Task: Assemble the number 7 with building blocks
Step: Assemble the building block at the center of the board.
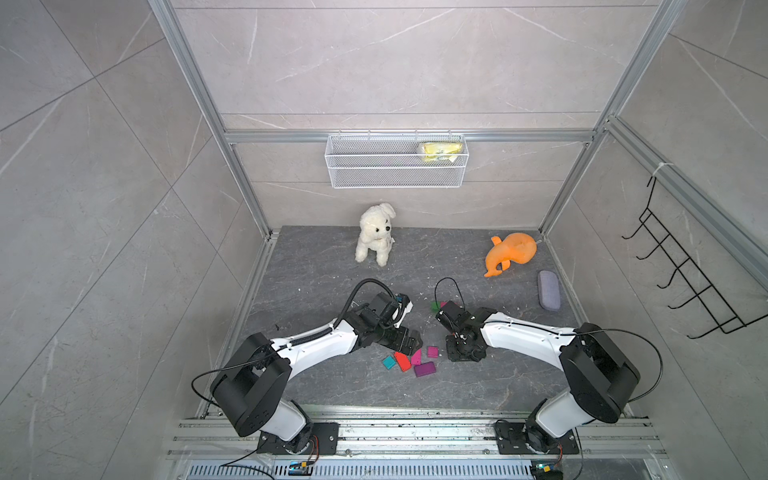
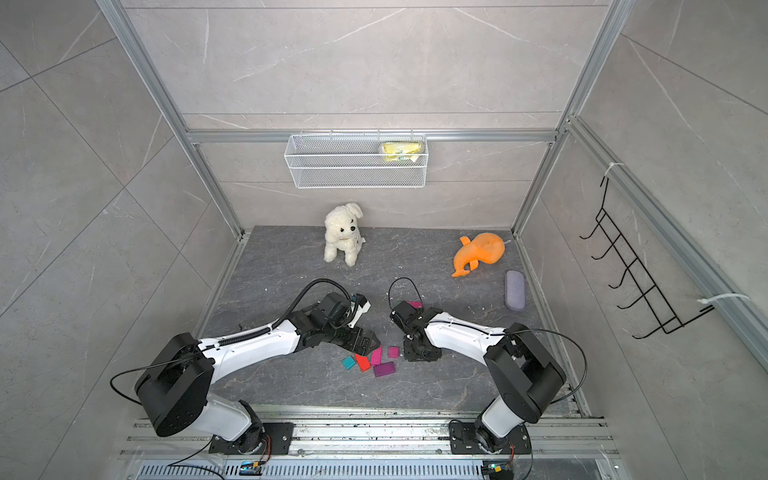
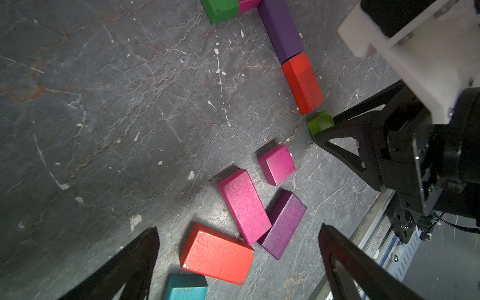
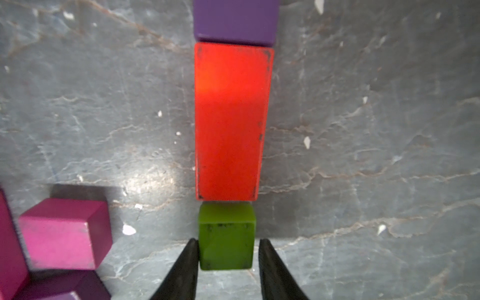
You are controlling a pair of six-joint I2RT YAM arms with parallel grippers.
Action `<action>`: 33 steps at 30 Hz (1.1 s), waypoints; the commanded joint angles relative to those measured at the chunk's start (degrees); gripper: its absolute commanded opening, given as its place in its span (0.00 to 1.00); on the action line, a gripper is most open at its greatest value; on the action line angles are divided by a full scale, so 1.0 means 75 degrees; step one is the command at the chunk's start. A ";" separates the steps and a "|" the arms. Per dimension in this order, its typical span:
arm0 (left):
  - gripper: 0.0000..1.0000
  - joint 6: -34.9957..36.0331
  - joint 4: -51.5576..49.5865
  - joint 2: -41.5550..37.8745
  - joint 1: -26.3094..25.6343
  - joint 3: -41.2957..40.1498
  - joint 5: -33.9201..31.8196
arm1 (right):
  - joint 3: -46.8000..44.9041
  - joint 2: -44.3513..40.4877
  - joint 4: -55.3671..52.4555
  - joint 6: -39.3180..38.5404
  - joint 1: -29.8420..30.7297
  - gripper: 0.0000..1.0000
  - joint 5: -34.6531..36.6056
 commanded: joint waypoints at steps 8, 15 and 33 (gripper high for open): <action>1.00 -0.0020 0.0085 0.0027 0.0049 0.0219 0.0165 | 0.0216 0.0239 -0.0051 -0.0044 0.0054 0.38 0.0191; 1.00 -0.0003 0.0077 0.0085 0.0063 0.0244 0.0176 | 0.0297 0.0323 -0.0049 0.0008 0.0054 0.37 0.0191; 1.00 0.0027 0.0078 0.0109 0.0110 0.0221 0.0249 | 0.0414 0.0523 -0.0070 0.0109 0.0044 0.37 0.0266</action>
